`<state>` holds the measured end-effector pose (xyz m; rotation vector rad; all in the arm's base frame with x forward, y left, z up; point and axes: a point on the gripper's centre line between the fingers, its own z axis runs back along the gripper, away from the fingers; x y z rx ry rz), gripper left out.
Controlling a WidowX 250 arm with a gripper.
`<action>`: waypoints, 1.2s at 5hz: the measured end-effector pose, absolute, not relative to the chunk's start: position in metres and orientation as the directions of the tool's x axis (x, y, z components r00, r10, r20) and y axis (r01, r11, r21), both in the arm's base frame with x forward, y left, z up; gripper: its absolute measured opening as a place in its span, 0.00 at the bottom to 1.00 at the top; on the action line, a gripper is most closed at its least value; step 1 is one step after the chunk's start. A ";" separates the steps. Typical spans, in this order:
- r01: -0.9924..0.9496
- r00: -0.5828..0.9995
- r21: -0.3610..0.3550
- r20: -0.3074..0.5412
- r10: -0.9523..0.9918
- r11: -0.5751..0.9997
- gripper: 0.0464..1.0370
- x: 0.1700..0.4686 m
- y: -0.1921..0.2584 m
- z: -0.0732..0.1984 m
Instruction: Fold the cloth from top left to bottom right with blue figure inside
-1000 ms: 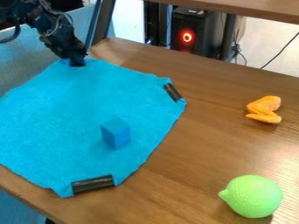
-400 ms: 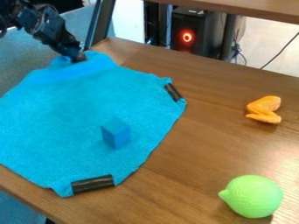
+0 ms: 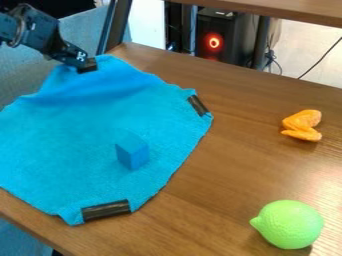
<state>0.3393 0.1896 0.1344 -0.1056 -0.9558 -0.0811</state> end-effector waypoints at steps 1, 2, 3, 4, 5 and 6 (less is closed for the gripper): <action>0.199 0.545 -0.016 0.833 -0.097 0.980 0.01 0.308 0.165 0.135; 0.266 0.522 0.012 0.839 -0.154 0.964 0.01 0.280 0.146 0.134; 0.299 0.514 0.025 0.838 -0.183 0.954 0.01 0.258 0.128 0.139; 0.304 0.509 0.040 0.837 -0.198 0.952 0.01 0.244 0.114 0.146; 0.297 0.532 0.019 0.827 -0.182 0.955 0.01 0.234 0.101 0.147; 0.299 0.540 0.006 0.823 -0.175 0.954 0.01 0.225 0.089 0.144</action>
